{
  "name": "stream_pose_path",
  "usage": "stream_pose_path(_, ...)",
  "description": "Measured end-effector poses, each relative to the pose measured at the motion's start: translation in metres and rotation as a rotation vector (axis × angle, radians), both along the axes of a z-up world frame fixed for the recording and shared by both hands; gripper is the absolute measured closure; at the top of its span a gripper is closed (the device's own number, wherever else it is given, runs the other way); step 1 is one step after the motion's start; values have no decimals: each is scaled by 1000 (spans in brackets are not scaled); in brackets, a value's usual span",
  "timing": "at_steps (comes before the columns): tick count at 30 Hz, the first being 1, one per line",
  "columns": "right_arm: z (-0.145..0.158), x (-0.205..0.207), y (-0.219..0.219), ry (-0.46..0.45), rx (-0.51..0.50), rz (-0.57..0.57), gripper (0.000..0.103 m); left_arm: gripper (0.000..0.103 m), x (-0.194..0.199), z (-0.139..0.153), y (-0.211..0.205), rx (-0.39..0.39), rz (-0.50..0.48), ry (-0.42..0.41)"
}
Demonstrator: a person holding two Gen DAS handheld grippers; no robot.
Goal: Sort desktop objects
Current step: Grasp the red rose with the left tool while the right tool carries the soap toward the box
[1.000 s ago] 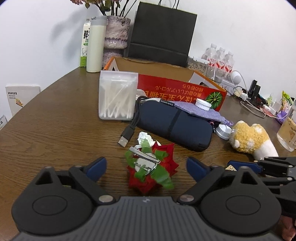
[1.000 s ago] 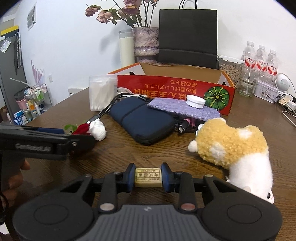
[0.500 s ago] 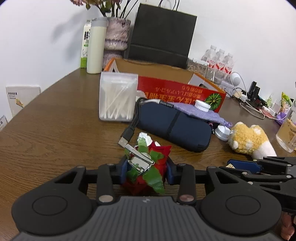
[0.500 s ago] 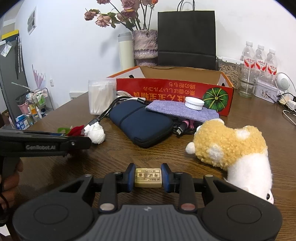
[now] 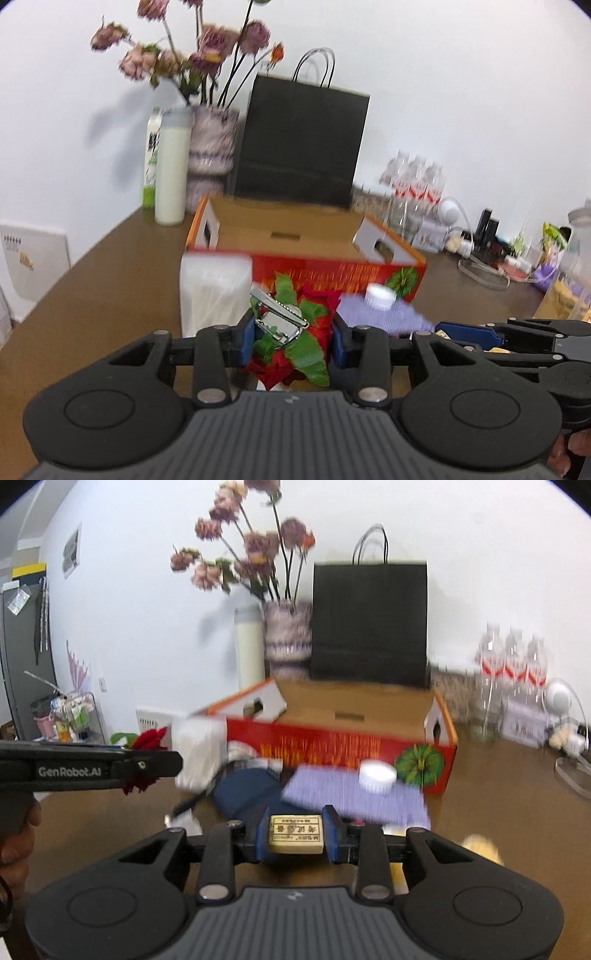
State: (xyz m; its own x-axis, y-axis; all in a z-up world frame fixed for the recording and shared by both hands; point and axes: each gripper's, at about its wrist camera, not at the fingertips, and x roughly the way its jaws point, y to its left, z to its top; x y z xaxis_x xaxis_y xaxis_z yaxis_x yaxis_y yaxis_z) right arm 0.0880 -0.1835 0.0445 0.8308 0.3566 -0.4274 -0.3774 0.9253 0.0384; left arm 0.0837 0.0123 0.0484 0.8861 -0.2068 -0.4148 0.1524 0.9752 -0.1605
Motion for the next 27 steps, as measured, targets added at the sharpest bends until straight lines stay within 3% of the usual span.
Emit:
stream_pose_path(14, 55, 72, 9, -162, 31, -23, 74, 64, 77, 40, -19, -43, 5, -141)
stream_pose_path(18, 62, 106, 2, -171, 44, -41, 74, 64, 110, 41, -21, -74, 28, -145)
stream_pose_path(27, 64, 180, -16, -128, 69, -87, 74, 64, 180, 29, -26, -53, 62, -88)
